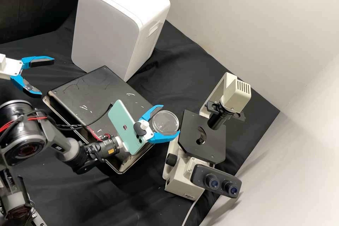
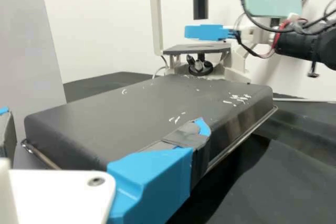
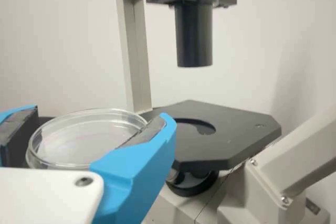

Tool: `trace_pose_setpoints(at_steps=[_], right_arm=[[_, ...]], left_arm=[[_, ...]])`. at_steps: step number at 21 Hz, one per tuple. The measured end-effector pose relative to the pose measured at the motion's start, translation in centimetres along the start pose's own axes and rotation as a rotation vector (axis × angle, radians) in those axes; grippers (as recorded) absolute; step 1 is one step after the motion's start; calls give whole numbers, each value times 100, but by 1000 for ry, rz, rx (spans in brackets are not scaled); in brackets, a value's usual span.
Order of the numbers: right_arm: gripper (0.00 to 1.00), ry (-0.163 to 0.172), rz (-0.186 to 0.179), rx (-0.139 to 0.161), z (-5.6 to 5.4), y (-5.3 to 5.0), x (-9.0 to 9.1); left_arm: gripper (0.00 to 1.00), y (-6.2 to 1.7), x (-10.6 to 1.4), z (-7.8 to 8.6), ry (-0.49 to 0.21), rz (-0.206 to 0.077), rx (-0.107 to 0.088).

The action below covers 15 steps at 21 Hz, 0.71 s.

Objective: Place the petri dish on the microscope

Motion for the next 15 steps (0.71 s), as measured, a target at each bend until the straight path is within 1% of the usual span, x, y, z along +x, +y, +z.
trace_pose_setpoints(at_steps=[1, 3, 5, 6, 12, 15], right_arm=[[0, -11, -4, -11, 19, -37, 39], [0, -37, 6, -5, 63, -62, 90], [0, -51, 18, 1, 88, -62, 116], [0, -54, 15, 1, 96, -69, 120], [0, -74, 49, -2, 154, 17, 129], [0, -73, 50, -5, 155, 18, 147]], left_arm=[[100, -11, 3, 3, -5, -7, 1], [100, -12, 3, 4, -7, -8, 1], [100, -14, 4, 5, -8, -10, 2], [100, -14, 4, 5, -8, -10, 2], [100, -14, 4, 5, -8, -10, 2], [100, -14, 4, 5, -8, -10, 2]])
